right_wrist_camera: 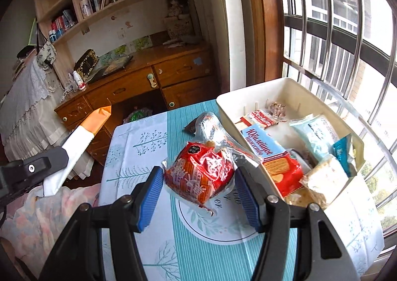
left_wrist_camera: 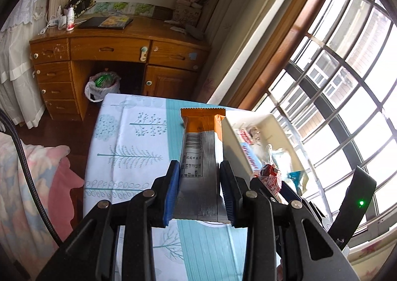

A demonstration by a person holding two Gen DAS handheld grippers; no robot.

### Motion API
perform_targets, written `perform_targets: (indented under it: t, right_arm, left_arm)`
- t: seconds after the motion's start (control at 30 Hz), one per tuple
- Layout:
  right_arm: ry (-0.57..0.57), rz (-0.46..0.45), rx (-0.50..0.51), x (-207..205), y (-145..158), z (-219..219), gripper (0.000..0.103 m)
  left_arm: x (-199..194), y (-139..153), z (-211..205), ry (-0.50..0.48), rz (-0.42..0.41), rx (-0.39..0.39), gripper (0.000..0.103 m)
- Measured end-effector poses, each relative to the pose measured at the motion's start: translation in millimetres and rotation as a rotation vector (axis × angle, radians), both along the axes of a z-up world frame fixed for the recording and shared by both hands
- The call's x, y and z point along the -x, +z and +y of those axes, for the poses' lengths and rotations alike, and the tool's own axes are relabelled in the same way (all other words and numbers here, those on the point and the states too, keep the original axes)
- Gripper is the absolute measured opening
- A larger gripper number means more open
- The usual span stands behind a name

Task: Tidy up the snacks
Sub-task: 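Lift both held snacks and carry them over the white tray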

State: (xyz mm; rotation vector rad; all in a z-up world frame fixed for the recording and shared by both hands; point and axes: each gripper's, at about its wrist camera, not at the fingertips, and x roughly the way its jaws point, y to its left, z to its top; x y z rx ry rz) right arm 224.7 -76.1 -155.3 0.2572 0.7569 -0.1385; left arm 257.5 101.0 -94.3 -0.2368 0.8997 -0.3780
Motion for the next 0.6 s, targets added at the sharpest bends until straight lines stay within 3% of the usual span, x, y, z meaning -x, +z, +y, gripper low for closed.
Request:
perform_targets:
  t: [0.27,0.6]
  right_arm:
    - [-0.012,-0.01,0.039,31.9,20.0,-36.3,0.06]
    - [0.07,-0.013,0.049,42.5,31.6,-101.5,0.06]
  left_arm:
    - [19.3,22.2,-39.1,-0.044,-0.027,0.017,0.031]
    - [30.3,41.3,-99.6,0.005,-0.051,0.038,0.031]
